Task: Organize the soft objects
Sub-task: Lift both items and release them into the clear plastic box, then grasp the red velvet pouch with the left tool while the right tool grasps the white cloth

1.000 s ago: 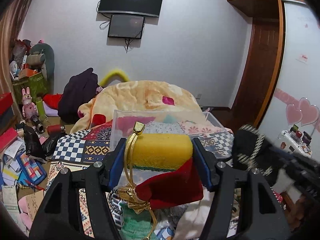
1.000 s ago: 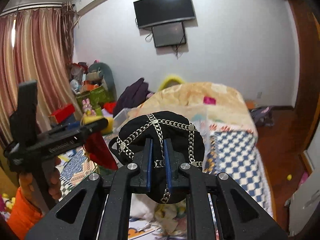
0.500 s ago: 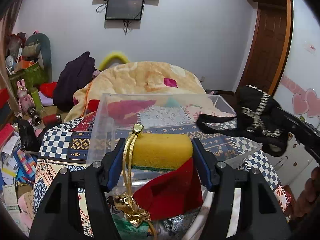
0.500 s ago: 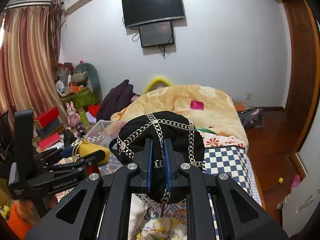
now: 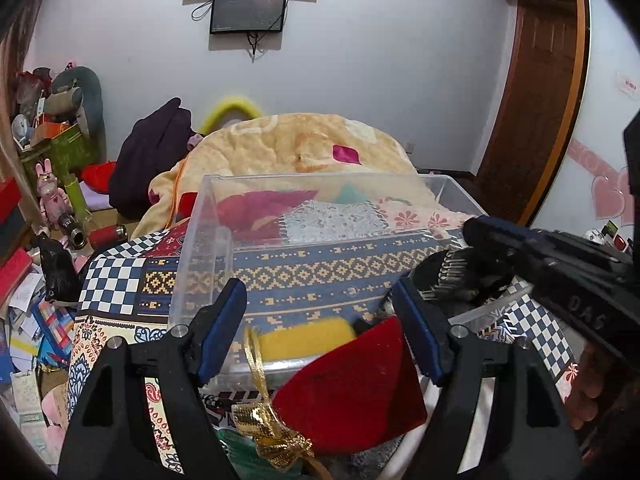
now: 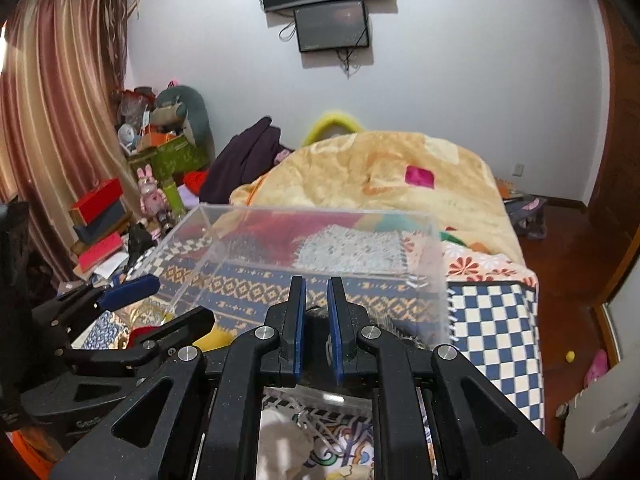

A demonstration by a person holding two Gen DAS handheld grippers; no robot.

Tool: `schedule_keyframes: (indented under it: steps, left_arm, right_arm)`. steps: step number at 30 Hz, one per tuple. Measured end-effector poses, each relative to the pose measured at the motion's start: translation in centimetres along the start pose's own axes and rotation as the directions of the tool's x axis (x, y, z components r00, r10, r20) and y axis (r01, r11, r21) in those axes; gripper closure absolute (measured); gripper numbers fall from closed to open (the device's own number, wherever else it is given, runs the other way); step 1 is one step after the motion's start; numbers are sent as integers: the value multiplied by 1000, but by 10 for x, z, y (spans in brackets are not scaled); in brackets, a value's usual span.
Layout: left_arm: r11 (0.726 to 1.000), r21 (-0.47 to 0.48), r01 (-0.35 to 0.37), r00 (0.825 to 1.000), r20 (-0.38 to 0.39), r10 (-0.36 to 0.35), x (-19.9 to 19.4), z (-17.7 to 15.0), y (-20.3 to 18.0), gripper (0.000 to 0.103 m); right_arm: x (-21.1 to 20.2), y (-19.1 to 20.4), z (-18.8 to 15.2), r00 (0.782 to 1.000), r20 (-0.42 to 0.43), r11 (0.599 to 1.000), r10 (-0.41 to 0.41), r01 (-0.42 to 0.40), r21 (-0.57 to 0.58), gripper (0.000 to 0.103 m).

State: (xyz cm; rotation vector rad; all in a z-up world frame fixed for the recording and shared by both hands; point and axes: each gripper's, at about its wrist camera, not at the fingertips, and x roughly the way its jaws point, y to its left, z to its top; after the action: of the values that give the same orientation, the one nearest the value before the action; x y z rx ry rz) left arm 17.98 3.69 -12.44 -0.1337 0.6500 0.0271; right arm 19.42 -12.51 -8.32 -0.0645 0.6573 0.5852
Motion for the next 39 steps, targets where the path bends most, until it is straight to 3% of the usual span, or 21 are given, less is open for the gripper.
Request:
schedule_keyframes:
  steps: [4, 9, 11, 16, 24, 35, 39]
  left_arm:
    - [1000, 5, 5, 1000, 0, -5, -5, -2, 0, 28]
    - [999, -9, 37, 999, 30, -37, -25, -3, 2, 27]
    - [999, -5, 45, 998, 48, -45, -36, -2, 2, 25]
    - [999, 11, 50, 993, 105, -50, -64, 0, 2, 16]
    - [998, 27, 56, 988, 143, -59, -100, -13, 6, 3]
    - [999, 7, 32, 998, 55, -32, -76, -47, 15, 3]
    - [999, 3, 33, 999, 32, -33, -67, -55, 18, 14]
  right_arm:
    - [3, 3, -5, 999, -39, 1000, -3, 2, -26, 93]
    - [-13, 3, -4, 1000, -27, 1000, 5, -5, -30, 92]
    - [-20, 2, -2, 1000, -20, 1000, 15, -15, -24, 86]
    - [-51, 2, -2, 999, 53, 1000, -2, 4, -29, 55]
    - [-88, 6, -15, 993, 116, 1000, 10, -6, -30, 22]
    - [-53, 17, -50, 998, -20, 998, 56, -57, -5, 20]
    - [-31, 18, -60, 993, -86, 997, 78, -77, 13, 20]
